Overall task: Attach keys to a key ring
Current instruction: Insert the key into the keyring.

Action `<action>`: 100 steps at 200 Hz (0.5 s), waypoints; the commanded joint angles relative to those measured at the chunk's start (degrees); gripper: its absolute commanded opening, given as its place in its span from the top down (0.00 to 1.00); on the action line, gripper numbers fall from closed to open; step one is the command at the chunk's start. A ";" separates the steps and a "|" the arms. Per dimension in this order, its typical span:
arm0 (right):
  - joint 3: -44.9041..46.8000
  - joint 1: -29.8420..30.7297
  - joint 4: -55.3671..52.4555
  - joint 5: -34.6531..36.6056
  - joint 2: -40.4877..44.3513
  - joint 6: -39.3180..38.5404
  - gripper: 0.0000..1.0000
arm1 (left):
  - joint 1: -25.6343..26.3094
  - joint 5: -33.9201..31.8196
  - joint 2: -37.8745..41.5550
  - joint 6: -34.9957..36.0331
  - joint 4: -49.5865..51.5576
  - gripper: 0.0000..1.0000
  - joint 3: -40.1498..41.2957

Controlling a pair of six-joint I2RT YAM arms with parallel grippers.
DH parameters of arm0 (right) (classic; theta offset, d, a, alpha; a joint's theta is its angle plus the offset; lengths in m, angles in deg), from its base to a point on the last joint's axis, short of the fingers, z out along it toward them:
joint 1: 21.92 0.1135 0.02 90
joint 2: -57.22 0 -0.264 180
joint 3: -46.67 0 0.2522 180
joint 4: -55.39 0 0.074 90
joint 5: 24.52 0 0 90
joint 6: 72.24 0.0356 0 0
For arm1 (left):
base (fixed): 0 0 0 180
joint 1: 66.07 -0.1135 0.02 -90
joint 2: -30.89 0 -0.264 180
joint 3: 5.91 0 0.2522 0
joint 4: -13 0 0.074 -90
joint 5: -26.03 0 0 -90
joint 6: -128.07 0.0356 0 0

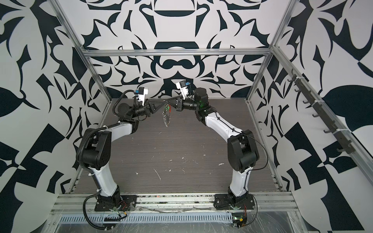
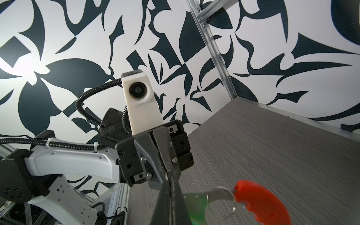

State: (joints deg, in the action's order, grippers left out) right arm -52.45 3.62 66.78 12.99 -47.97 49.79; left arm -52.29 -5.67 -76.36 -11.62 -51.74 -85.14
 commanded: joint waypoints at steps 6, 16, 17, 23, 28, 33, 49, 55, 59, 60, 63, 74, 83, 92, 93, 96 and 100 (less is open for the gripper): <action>-2.99 1.27 3.77 -2.82 0.70 1.13 0.90 | 0.02 -0.46 -0.52 -0.58 -3.19 1.00 -2.00; -2.67 1.27 3.27 -2.43 0.81 0.63 0.86 | 0.02 -0.41 -0.43 -0.72 -3.47 1.00 -2.03; -2.69 1.22 3.17 -2.35 0.83 0.56 0.86 | 0.02 -0.40 -0.38 -0.70 -3.44 1.00 -2.03; -2.53 1.18 2.69 -1.99 0.98 0.06 0.85 | -0.04 -0.45 -0.34 -0.70 -3.58 1.00 -2.03; -2.45 1.18 2.27 -1.79 1.11 -0.38 0.85 | 0.01 -0.44 -0.27 -0.75 -3.68 1.00 -1.93; -2.36 1.09 1.87 -1.62 1.20 -0.68 0.85 | 0.02 -0.45 -0.26 -0.82 -3.72 1.00 -1.94; -2.09 1.00 1.66 -1.66 1.26 -0.79 0.84 | -0.14 -0.51 0.06 -1.00 -4.03 1.00 -1.86; -1.96 1.07 1.58 -1.80 1.29 -0.76 0.84 | -0.07 -0.65 0.10 -0.96 -4.03 1.00 -1.90; -1.91 1.01 1.65 -1.86 1.30 -0.74 0.84 | -0.14 -0.66 0.10 -1.01 -4.00 1.00 -1.91; -1.87 1.01 1.65 -1.93 1.30 -0.74 0.84 | -0.15 -0.70 0.10 -1.02 -4.02 1.00 -1.93; -1.74 1.06 1.60 -1.93 1.31 -0.74 0.84 | -0.16 -0.76 0.18 -0.98 -3.95 1.00 -1.91; -1.46 1.02 1.58 -2.01 1.54 -0.70 0.83 | -0.22 -1.06 0.32 -1.02 -4.00 1.00 -1.98; -1.14 1.05 1.76 -2.13 1.69 -0.66 0.83 | -0.27 -1.24 0.37 -1.10 -3.96 1.00 -1.93; -0.88 1.07 2.05 -2.20 1.89 -0.50 0.83 | -0.25 -1.45 0.45 -1.19 -4.02 1.00 -1.98; -0.87 1.08 2.07 -2.28 1.86 -0.45 0.83 | -0.25 -1.44 0.41 -1.19 -3.98 1.00 -2.00; -0.71 1.07 2.28 -2.33 1.97 -0.33 0.83 | -0.25 -1.59 0.43 -1.25 -4.02 1.00 -2.02; -0.64 1.08 2.50 -2.44 1.99 -0.16 0.83 | -0.25 -1.63 0.45 -1.25 -4.05 1.00 -1.98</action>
State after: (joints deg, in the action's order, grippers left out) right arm -52.47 3.84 66.71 12.90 -47.97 49.68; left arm -52.29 -5.72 -76.36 -11.73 -51.89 -85.14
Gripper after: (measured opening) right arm 0.173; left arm 0.043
